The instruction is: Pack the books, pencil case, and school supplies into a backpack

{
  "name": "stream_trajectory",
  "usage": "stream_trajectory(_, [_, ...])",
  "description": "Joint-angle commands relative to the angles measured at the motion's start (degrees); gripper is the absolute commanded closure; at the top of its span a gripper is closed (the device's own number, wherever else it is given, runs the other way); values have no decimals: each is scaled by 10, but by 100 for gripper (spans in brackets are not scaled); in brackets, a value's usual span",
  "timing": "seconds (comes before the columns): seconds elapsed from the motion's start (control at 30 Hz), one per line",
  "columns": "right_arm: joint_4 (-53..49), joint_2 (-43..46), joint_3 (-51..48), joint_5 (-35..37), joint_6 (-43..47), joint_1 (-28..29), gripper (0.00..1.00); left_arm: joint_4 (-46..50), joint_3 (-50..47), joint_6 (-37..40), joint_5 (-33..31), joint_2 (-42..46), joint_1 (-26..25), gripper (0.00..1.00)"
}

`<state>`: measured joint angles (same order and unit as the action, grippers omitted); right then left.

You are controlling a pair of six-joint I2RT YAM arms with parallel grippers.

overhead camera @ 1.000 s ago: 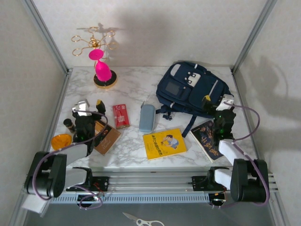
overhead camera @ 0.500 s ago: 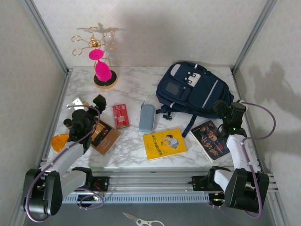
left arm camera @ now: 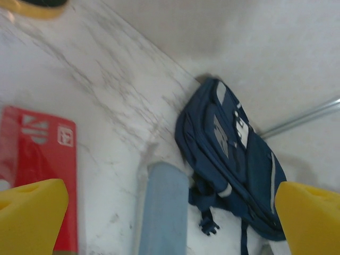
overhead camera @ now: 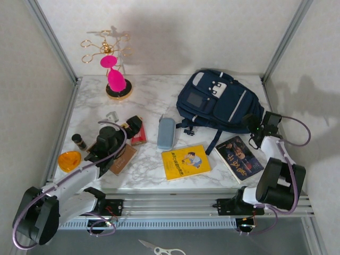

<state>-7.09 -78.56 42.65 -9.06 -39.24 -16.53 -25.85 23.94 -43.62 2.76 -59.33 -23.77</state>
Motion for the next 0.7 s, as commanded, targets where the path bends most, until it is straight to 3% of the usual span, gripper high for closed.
stream_trajectory(0.0, [7,-27,27,-27,-24,-3,4,-18,20,-33,-22,-23,-45,1])
stream_trajectory(0.2, [46,-76,38,-52,-41,-1,18,-55,52,-44,-40,-87,-122,1])
stream_trajectory(0.37, [67,-109,48,-59,-43,10,33,-60,84,-38,-40,-129,-147,1])
stream_trajectory(0.67, [97,-95,45,-85,-82,75,85,-44,107,-32,-41,-139,-153,1])
